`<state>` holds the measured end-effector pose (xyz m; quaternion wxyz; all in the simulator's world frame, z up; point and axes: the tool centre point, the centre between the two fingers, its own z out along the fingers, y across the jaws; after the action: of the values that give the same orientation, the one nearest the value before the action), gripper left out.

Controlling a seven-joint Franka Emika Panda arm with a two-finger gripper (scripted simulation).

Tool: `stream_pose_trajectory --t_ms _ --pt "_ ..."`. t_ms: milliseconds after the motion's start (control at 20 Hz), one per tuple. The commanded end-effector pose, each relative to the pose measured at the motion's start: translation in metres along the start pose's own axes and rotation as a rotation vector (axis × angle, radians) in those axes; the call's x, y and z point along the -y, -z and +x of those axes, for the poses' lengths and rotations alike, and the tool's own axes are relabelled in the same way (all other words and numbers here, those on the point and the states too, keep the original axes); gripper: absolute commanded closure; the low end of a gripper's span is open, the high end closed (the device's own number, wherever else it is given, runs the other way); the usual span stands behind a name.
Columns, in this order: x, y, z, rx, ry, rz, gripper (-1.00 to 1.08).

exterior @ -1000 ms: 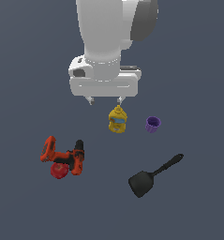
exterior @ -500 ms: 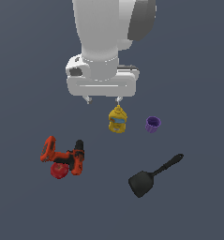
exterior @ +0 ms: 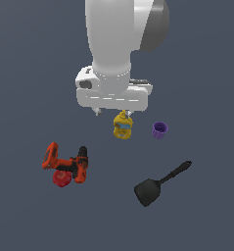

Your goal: Pick up a designated object from a clutter of objects.

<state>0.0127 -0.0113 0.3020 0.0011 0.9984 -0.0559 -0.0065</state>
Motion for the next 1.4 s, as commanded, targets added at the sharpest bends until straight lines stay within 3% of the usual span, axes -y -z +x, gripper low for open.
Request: stream_pose_trajectory --t_ms 0,1350 --pt "0.008 -0.006 0.007 0.0 -0.034 -0.001 -0.92" --pt "0.141 -0.123 0.082 -0.009 -0.528 0.0 -0.92"
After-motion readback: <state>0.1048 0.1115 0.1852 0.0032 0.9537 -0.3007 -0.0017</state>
